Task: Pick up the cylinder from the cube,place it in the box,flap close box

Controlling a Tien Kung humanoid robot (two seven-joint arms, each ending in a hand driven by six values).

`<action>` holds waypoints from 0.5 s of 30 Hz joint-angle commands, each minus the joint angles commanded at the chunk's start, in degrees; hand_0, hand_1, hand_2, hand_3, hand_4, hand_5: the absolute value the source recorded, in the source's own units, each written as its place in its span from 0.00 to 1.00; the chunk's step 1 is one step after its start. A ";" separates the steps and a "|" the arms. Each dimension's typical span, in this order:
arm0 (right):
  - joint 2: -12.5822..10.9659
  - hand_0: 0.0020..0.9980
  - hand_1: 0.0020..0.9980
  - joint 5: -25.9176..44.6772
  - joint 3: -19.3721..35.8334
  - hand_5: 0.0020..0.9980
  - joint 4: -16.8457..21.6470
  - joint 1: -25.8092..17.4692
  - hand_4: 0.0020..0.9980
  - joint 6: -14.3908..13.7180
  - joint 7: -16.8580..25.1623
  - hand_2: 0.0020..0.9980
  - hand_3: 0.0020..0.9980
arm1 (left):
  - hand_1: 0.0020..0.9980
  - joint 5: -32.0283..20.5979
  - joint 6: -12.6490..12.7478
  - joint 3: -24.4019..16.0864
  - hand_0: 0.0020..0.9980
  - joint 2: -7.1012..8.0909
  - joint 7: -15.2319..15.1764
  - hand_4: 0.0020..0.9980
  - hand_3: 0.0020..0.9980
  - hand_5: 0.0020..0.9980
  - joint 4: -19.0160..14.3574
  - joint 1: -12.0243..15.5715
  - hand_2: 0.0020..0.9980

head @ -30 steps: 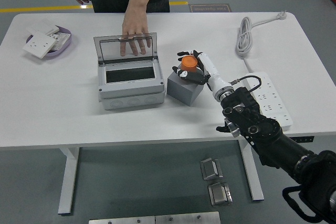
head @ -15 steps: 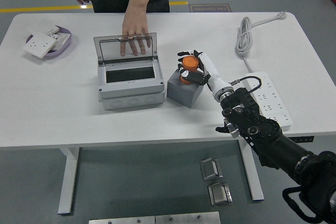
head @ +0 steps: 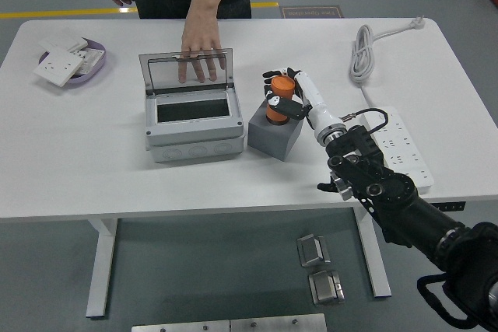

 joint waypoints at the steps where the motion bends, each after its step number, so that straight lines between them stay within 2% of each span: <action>1: 0.00 0.64 0.62 -0.25 -0.07 0.00 0.28 0.23 0.00 -0.22 -0.20 0.58 0.56 | 0.62 0.17 0.00 -0.16 0.58 0.00 0.05 0.56 0.59 0.25 0.00 0.02 0.54; 11: 0.00 0.62 0.61 -10.28 -5.95 0.00 8.15 5.75 0.00 -4.40 -7.27 0.58 0.56 | 0.62 4.81 0.08 -5.35 0.58 0.04 1.51 0.56 0.59 0.25 0.00 0.44 0.54; 12: 0.00 0.53 0.59 -11.52 -6.67 0.00 8.80 6.22 0.00 -4.69 -8.10 0.57 0.54 | 0.62 5.18 0.09 -5.78 0.58 0.07 1.61 0.57 0.59 0.26 0.00 0.47 0.54; 15: 0.00 0.53 0.59 -15.10 -9.05 0.00 9.89 7.58 0.00 -5.37 -10.58 0.57 0.54 | 0.62 5.89 0.11 -6.62 0.58 0.17 1.83 0.57 0.59 0.26 0.00 0.55 0.54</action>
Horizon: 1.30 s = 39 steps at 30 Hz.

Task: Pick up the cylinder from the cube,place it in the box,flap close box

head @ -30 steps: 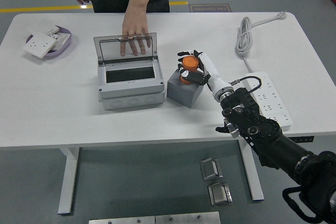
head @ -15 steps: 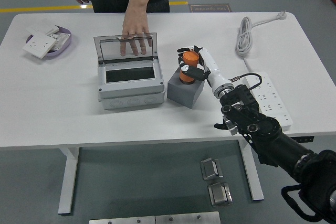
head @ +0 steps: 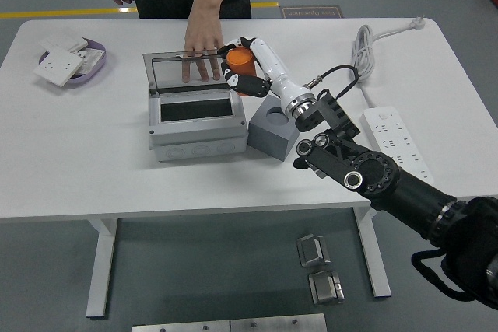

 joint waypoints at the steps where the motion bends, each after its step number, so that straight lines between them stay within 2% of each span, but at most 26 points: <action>1: 0.00 0.53 0.59 -1.10 -0.75 0.00 0.09 0.38 0.00 -0.14 -0.71 0.57 0.54 | 0.62 0.13 0.00 -0.17 0.58 0.03 0.04 0.57 0.59 0.26 0.00 0.01 0.54; 2: 0.00 0.53 0.59 -2.48 -1.68 0.00 0.03 0.81 0.00 -0.24 -1.55 0.57 0.54 | 0.62 0.24 0.01 -0.33 0.58 0.06 0.08 0.57 0.59 0.26 0.00 0.01 0.54; 3: 0.00 0.40 0.52 -3.71 -2.44 0.00 -0.14 1.17 0.00 -0.28 -2.31 0.54 0.53 | 0.62 0.32 0.00 -0.46 0.58 0.08 0.12 0.58 0.59 0.27 0.00 0.01 0.54; 8: 0.00 0.40 0.52 -10.35 -6.40 0.00 -2.21 3.08 0.00 0.35 -6.00 0.54 0.53 | 0.62 0.52 -0.02 -0.73 0.58 0.23 0.21 0.58 0.59 0.27 0.00 -0.05 0.54; 9: 0.00 0.26 0.47 -11.63 -7.13 0.00 -2.72 3.48 0.03 0.59 -6.57 0.52 0.52 | 0.62 0.55 -0.02 -0.77 0.58 0.26 0.23 0.58 0.59 0.27 0.00 -0.09 0.54; 16: 0.00 0.26 0.46 -16.43 -12.21 0.00 -4.92 6.30 0.05 2.17 -8.90 0.52 0.52 | 0.62 0.78 -0.01 -1.00 0.58 0.55 0.43 0.57 0.59 0.27 0.00 -0.22 0.54; 29: 0.00 0.26 0.47 -14.85 -16.66 0.00 -1.54 8.84 0.05 2.91 -9.26 0.52 0.53 | 0.62 2.10 -0.12 -2.24 0.58 0.92 0.85 0.58 0.59 0.28 0.00 -0.31 0.54; 34: 0.00 0.26 0.47 -13.93 -18.59 0.00 -3.38 9.82 0.05 3.01 -8.77 0.52 0.53 | 0.62 2.88 -0.27 -2.85 0.58 1.17 1.03 0.58 0.59 0.27 0.00 -0.61 0.54; 39: 0.00 0.27 0.47 -10.35 -21.40 0.00 -7.48 10.68 0.05 3.03 -7.65 0.52 0.53 | 0.62 3.42 -0.42 -3.14 0.58 1.42 1.20 0.57 0.59 0.26 0.00 -1.00 0.54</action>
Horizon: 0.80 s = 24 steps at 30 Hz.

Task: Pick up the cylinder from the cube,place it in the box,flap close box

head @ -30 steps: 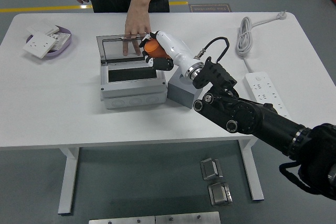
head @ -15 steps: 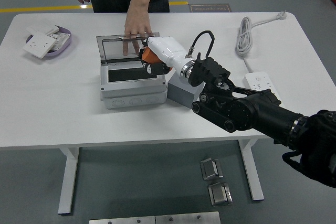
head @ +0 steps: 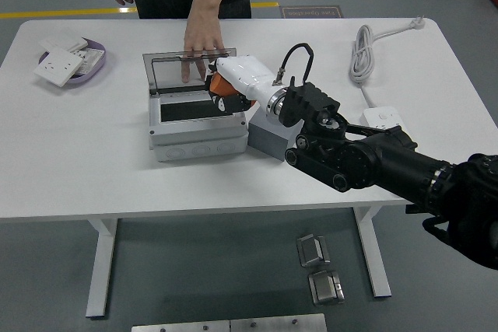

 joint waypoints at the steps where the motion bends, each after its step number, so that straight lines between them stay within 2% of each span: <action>1: 0.00 0.27 0.47 0.79 -0.74 0.00 -0.98 0.09 0.05 0.02 0.19 0.52 0.53 | 0.62 0.19 -0.05 -0.07 0.58 0.04 0.08 0.57 0.59 0.26 0.00 -0.06 0.54; 5: 0.00 0.27 0.47 3.25 -2.41 0.00 -2.73 0.06 0.05 -0.01 0.81 0.52 0.53 | 0.62 0.64 -0.14 -0.25 0.58 0.12 0.25 0.57 0.59 0.26 0.00 -0.16 0.54; 7: 0.00 0.30 0.49 4.78 -3.02 0.00 -2.78 0.04 0.06 -0.12 1.13 0.52 0.53 | 0.62 0.88 -0.18 -0.37 0.58 0.16 0.31 0.56 0.59 0.26 0.00 -0.19 0.54; 14: 0.00 0.33 0.50 13.24 -3.55 0.00 -0.45 0.20 0.07 -1.39 4.13 0.53 0.54 | 0.62 2.10 -0.36 -1.21 0.58 0.26 0.54 0.55 0.59 0.25 0.00 -0.35 0.54; 18: 0.00 0.30 0.49 17.70 -2.93 0.00 -0.40 2.02 0.08 -1.62 5.10 0.52 0.54 | 0.61 3.53 -0.51 -2.25 0.58 0.57 0.74 0.55 0.59 0.25 0.00 -0.59 0.54; 23: 0.00 0.30 0.49 19.99 -2.93 0.00 -1.94 4.46 0.08 -1.63 5.18 0.52 0.54 | 0.61 4.51 -0.59 -2.89 0.58 1.01 0.80 0.55 0.59 0.25 0.00 -0.76 0.54; 24: 0.00 0.28 0.48 20.47 -3.00 0.00 -2.20 4.73 0.11 -1.58 5.24 0.50 0.52 | 0.61 4.76 -0.62 -3.04 0.58 1.05 0.85 0.55 0.59 0.25 0.00 -0.78 0.54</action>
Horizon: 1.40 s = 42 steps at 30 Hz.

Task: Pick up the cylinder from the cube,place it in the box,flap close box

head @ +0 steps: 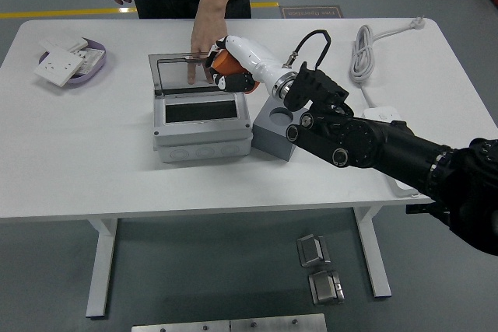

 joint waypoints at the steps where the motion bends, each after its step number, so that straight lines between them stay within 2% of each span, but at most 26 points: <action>1: 0.00 0.28 0.48 0.43 -0.15 0.00 -0.18 0.20 0.11 0.04 0.04 0.50 0.52 | 0.61 0.25 -0.02 -0.16 0.58 0.04 0.05 0.55 0.59 0.25 0.00 0.00 0.54; 16: 0.00 0.29 0.49 2.11 -1.91 0.00 1.84 -0.31 0.11 -0.29 0.06 0.50 0.51 | 0.62 1.51 -0.13 -1.05 0.58 0.02 0.24 0.55 0.59 0.25 0.00 0.15 0.54; 30: 0.00 0.28 0.48 0.03 -3.40 0.00 5.17 -1.68 0.14 -0.62 -0.16 0.49 0.51 | 0.62 1.95 -0.22 -1.17 0.58 -0.13 0.21 0.55 0.59 0.25 0.00 0.21 0.54; 41: 0.00 0.28 0.48 -4.60 -5.32 0.00 3.36 -2.09 0.16 1.33 -1.38 0.49 0.50 | 0.62 1.59 -0.30 -0.79 0.58 0.12 0.12 0.55 0.59 0.25 0.00 -0.18 0.54; 42: 0.00 0.28 0.48 -5.01 -5.46 0.00 3.33 -2.10 0.18 1.66 -1.50 0.49 0.52 | 0.62 1.55 -0.29 -0.75 0.58 0.10 0.13 0.55 0.59 0.25 0.00 -0.20 0.54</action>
